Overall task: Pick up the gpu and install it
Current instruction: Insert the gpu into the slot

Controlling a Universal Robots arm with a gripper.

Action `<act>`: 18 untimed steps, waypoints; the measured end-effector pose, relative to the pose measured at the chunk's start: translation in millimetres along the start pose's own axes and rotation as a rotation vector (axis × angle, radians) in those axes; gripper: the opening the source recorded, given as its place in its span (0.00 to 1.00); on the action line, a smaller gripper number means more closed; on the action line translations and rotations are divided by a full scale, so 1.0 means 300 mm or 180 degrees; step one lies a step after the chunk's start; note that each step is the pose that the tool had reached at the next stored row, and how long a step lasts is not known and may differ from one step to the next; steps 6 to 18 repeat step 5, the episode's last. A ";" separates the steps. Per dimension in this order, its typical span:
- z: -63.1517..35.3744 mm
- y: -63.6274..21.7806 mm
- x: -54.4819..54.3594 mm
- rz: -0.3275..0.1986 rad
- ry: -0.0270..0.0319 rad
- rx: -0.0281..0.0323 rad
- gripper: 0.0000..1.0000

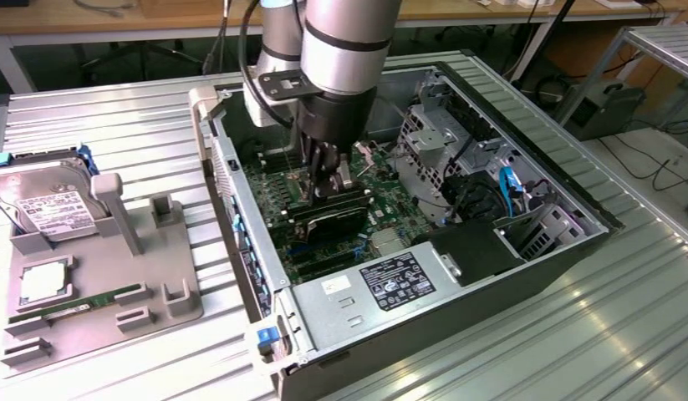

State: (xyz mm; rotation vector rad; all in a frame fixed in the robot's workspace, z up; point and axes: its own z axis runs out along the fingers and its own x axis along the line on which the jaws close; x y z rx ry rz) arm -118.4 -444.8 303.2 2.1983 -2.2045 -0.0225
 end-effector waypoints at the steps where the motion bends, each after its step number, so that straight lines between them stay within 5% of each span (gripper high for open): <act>1: 0.000 0.000 0.000 0.0000 0.0000 0.0000 0.11; 18: 0.000 0.000 0.000 0.0000 0.0000 0.0000 0.11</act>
